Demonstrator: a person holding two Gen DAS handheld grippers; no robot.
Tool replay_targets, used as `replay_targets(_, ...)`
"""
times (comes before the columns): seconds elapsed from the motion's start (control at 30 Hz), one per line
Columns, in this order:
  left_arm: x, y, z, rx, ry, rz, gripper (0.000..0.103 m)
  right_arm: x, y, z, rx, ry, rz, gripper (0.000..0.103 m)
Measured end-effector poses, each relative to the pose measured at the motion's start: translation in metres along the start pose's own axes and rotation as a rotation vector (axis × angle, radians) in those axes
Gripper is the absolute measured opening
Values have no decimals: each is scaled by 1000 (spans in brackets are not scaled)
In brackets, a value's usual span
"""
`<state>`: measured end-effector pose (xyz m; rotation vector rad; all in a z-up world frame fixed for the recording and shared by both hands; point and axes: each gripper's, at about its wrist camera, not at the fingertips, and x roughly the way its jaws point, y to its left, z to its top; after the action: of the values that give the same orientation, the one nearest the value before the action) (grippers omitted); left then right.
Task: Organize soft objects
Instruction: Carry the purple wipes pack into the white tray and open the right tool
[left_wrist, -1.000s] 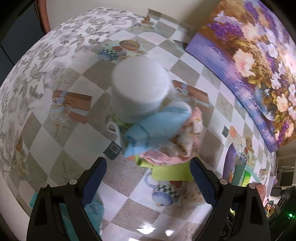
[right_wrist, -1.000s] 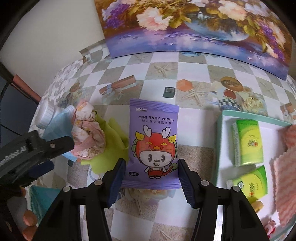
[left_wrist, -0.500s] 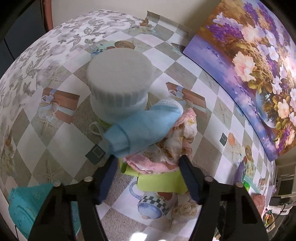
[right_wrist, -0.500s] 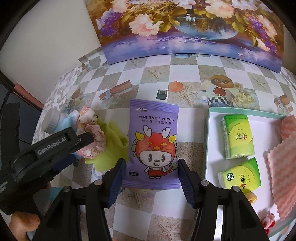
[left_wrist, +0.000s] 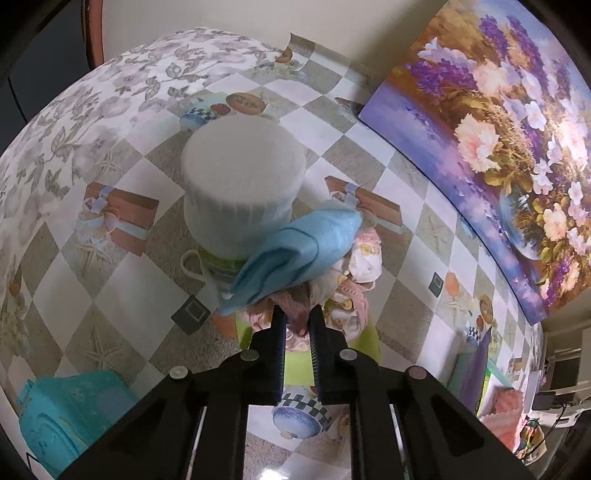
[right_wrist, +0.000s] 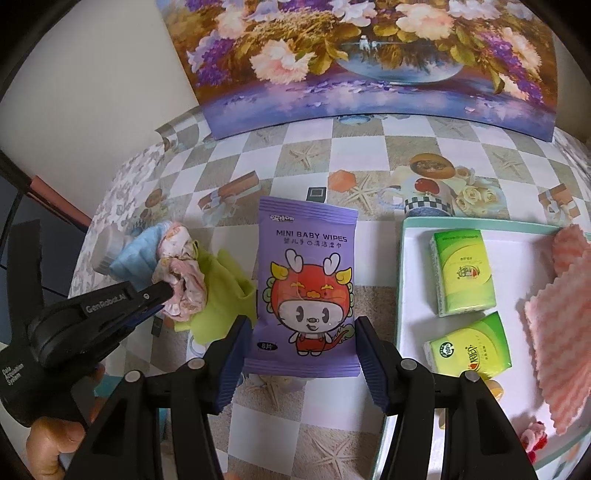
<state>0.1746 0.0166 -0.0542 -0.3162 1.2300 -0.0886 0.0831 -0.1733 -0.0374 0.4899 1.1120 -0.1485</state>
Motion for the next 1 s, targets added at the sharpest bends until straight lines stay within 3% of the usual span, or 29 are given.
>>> replay_targets(0.53, -30, -8, 6, 30, -40, -49, 7, -19, -5, 3, 21, -37, 15, 60)
replay_targets(1.0, -98, -57, -9, 181, -171, -141, 7, -79, -43, 10, 107, -181, 5, 60)
